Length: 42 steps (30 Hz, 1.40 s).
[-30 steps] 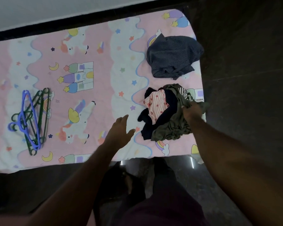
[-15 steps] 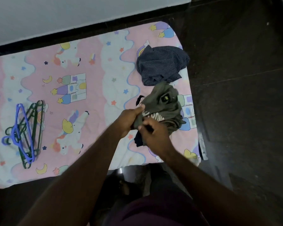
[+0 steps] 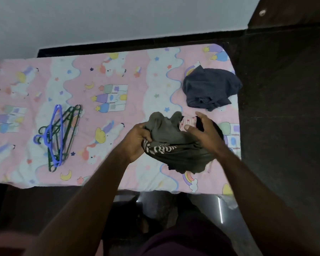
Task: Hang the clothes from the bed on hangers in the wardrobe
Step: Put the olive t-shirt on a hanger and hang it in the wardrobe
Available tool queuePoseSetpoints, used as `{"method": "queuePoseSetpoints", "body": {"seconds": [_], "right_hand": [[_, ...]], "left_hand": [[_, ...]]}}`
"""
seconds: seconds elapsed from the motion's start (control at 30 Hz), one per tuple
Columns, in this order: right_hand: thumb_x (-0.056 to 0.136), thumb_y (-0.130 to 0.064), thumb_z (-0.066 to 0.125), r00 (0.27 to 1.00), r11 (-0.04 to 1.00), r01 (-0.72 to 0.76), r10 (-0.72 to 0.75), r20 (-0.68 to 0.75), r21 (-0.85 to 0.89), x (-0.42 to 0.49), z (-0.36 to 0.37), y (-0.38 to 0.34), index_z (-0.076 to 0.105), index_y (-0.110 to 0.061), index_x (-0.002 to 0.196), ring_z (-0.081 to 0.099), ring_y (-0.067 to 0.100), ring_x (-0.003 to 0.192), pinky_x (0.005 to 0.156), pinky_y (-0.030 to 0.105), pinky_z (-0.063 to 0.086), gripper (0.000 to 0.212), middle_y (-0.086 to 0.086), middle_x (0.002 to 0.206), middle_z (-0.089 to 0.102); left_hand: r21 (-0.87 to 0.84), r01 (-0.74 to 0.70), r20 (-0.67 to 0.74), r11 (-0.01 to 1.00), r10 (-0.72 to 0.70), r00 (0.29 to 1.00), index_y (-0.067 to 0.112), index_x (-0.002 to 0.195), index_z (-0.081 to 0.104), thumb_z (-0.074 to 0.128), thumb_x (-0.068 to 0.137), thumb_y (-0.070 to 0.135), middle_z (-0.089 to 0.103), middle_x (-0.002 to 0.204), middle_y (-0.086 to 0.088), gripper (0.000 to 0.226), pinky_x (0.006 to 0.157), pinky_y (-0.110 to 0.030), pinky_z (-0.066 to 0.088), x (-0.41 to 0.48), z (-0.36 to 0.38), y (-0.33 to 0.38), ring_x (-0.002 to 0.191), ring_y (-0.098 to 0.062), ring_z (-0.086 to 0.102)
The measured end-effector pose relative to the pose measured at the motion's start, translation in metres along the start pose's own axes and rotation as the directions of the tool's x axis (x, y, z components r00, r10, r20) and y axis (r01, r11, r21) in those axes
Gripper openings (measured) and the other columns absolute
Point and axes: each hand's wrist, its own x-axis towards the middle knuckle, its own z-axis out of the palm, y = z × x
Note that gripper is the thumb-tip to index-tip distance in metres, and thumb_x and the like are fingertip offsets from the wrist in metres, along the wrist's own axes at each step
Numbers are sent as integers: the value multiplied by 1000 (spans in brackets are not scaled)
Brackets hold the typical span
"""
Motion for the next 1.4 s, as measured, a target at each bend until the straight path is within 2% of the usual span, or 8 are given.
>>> {"method": "queuePoseSetpoints", "body": {"seconds": [0.2,0.4,0.5,0.6,0.73,0.9,1.1,1.4], "right_hand": [[89,-39,65,823,979,-105,-11,568,172,-15,81,-49,72,-15,94,68,22,88,93,37,48,26,9,89,74],[87,-11,70,904,935,95,-224,363,341,-41,175,-95,70,-10,99,65,23,87,90,40,51,11,11,96,69],[93,-9,63,874,914,386,-405,270,122,-57,202,-125,69,-12,96,64,11,84,76,28,50,7,6,92,70],[93,-15,64,720,754,641,-526,452,-143,-79,229,-157,62,-30,92,59,4,84,76,19,44,15,-13,92,65],[91,-3,58,501,406,856,-506,702,-318,-111,273,-186,71,-16,98,58,6,89,81,19,42,20,-7,96,69],[84,2,58,438,238,898,-560,703,-370,-139,294,-212,74,-12,100,59,13,90,83,23,44,27,-1,95,69],[80,-9,53,635,-43,582,-600,487,-812,-120,266,-219,63,-26,107,57,26,102,73,32,41,33,0,109,59],[69,-3,52,699,288,599,-644,312,-747,-98,234,-269,69,-16,83,60,24,87,73,31,48,25,3,91,68]], "left_hand": [[-221,-226,18,949,236,972,-5,120,61,74,41,15,59,126,-22,82,106,-45,42,-72,-76,37,115,-37,56],[12,-325,-179,946,322,930,3,106,69,67,70,11,70,107,-16,37,88,-38,52,-132,-143,21,99,-31,66],[572,-47,-392,819,322,862,8,98,64,73,81,12,68,95,-10,20,66,-23,51,-158,-184,-4,86,-26,65],[778,327,-468,537,147,872,4,132,42,79,79,34,55,127,-17,71,73,-31,49,-175,-218,-25,105,-31,59],[829,-76,-263,554,507,821,19,155,16,75,82,43,23,160,-6,97,113,-41,31,-198,-227,-10,145,-22,25],[876,-255,-157,410,741,653,9,106,63,60,80,23,62,105,-9,29,80,-29,37,-215,-228,19,95,-19,53],[908,-96,-317,407,820,477,7,82,65,54,81,2,64,75,-9,12,62,-29,36,-221,-259,25,74,-30,59],[832,201,-550,518,719,424,8,85,65,55,77,7,60,84,-9,14,66,-29,41,-251,-276,81,80,-31,57]]}}
